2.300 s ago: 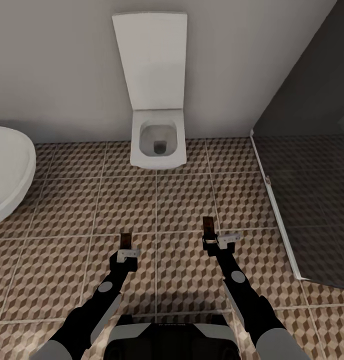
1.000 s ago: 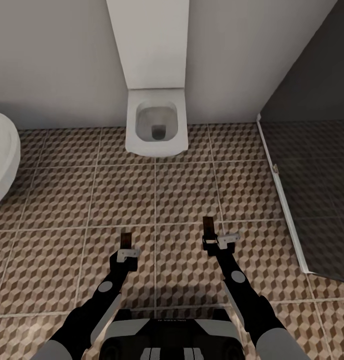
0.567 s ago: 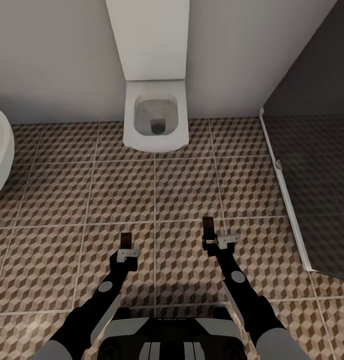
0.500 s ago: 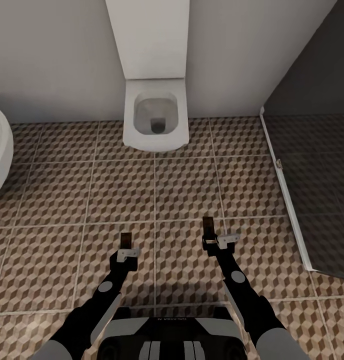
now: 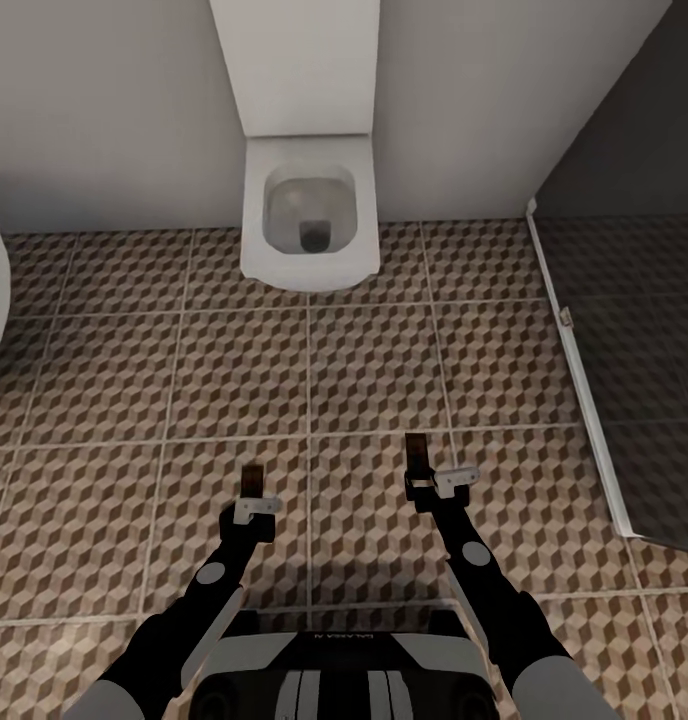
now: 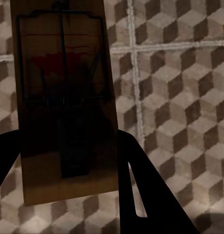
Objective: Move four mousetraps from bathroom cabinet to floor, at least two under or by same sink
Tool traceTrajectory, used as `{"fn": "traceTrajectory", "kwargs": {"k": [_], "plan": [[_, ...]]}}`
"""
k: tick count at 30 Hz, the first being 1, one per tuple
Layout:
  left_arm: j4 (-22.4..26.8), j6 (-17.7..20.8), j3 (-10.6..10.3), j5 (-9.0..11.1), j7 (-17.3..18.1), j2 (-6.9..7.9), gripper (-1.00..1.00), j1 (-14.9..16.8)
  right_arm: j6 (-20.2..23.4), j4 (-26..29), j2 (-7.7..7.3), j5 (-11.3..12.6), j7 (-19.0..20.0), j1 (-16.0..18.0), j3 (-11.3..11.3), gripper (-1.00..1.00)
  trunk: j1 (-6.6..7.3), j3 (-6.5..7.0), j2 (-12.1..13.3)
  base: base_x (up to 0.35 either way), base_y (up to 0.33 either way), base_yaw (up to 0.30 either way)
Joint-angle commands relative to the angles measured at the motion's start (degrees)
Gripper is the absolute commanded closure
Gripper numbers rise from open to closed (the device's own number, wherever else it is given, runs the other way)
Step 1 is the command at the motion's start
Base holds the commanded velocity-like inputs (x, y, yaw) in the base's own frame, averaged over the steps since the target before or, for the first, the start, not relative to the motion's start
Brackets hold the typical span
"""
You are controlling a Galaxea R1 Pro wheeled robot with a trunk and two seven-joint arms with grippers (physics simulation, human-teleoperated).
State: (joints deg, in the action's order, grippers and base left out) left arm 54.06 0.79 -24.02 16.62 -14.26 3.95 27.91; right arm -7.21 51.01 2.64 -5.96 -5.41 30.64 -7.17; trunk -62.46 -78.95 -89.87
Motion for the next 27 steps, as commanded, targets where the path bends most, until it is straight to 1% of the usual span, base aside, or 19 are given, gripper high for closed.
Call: {"fn": "traceTrajectory", "kwargs": {"k": [1,2,7,14,23,27], "plan": [[0.1,0.1,-0.3,0.4,-0.5,0.09,1.0,0.0,-0.1,0.0,-0.01,-0.5,-0.6,0.0,-0.1,1.0,-0.22,-0.3,-0.4,0.0,0.0,0.0],[0.1,0.1,-0.3,0.4,-0.5,0.09,1.0,0.0,-0.1,0.0,-0.01,-0.5,-0.6,0.0,-0.1,1.0,-0.44,-0.57,-0.8,0.0,0.0,0.0],[0.8,0.0,-0.4,0.4,-0.5,0.09,1.0,0.0,-0.5,0.0,-0.04,-0.5,-0.5,0.0,-0.1,1.0,-0.44,-0.89,-0.8,0.0,0.0,0.0],[1.8,0.0,-0.4,0.4,-0.5,0.22,1.0,0.0,-0.9,0.1,-0.25,-0.6,-0.5,0.0,-0.1,1.0,-0.44,-0.96,-0.8,0.0,0.0,0.0],[1.8,-0.5,-0.4,0.4,-0.8,0.23,1.0,0.0,-1.0,0.1,-0.12,-0.6,-0.6,0.0,-0.1,1.0,-0.44,-0.96,-0.8,0.0,0.0,0.0],[1.4,-0.5,-0.4,0.3,-0.9,-0.03,1.0,0.0,-1.0,0.1,-0.17,-0.6,-0.6,0.0,-0.1,1.0,-0.44,-0.96,-0.8,0.0,0.0,0.0]]}}
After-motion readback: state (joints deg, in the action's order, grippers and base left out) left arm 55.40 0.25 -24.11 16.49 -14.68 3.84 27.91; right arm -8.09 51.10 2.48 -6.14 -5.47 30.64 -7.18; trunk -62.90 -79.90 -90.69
